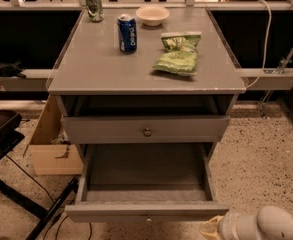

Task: Close middle drawer

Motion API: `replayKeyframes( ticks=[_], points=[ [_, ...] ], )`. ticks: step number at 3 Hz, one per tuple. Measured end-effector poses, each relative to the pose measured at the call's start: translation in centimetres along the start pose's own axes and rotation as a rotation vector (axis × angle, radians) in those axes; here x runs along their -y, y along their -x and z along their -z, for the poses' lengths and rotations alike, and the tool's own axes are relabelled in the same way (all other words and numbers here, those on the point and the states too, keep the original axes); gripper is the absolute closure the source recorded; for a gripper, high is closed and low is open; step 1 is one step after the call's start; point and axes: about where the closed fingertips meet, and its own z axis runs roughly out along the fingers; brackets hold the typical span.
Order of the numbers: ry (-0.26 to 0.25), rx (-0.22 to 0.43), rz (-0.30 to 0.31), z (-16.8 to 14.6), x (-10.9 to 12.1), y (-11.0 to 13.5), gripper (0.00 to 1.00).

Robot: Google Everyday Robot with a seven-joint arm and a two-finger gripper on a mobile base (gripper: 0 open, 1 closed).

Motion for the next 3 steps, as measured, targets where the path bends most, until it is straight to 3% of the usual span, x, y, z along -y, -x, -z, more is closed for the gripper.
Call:
replayKeyframes(
  ticks=[1,2,3],
  points=[
    [0.04,0.101,-0.018,-5.2,1.1,-1.3,0.96],
    [0.082,0.196,-0.042,-9.9,1.7,-1.7,1.0],
    [0.088,0.236,-0.042,-11.0,2.1,-1.3,1.0]
  ],
)
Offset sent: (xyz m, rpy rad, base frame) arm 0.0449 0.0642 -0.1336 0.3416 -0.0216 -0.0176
